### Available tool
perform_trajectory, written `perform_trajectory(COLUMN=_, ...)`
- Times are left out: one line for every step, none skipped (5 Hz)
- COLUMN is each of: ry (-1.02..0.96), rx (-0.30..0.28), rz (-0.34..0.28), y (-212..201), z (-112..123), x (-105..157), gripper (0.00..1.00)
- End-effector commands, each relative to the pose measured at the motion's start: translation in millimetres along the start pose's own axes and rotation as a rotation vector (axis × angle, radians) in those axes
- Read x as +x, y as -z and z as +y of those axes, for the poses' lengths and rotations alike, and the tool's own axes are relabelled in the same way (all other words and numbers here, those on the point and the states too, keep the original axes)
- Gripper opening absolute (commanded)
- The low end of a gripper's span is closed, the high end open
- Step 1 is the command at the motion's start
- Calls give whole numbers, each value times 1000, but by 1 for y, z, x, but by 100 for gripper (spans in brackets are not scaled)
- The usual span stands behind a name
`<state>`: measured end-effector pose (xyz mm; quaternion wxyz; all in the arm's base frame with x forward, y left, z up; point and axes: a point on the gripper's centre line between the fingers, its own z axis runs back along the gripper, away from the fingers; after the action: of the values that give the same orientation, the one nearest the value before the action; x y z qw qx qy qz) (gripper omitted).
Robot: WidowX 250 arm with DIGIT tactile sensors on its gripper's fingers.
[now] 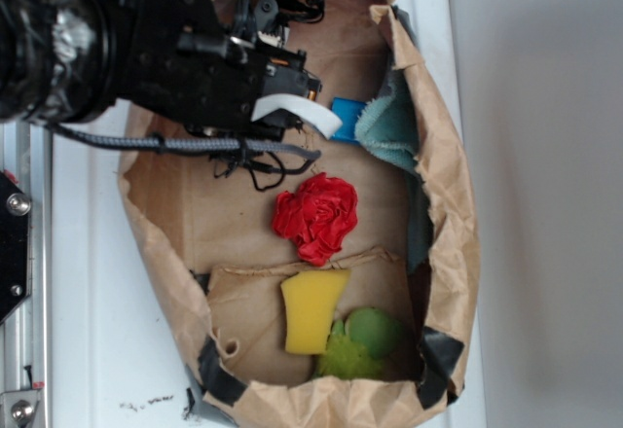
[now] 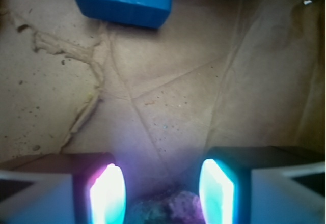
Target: Grab the rock.
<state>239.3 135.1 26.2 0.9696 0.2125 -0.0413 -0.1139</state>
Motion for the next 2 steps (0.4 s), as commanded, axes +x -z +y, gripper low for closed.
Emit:
perform_trajectory(ry=-22, rx=8, rz=1, y=-5, z=11, x=2, gripper=0)
perform_trajectory(ry=-32, rx=6, rz=-2, y=-6, z=12, x=5, gripper=0)
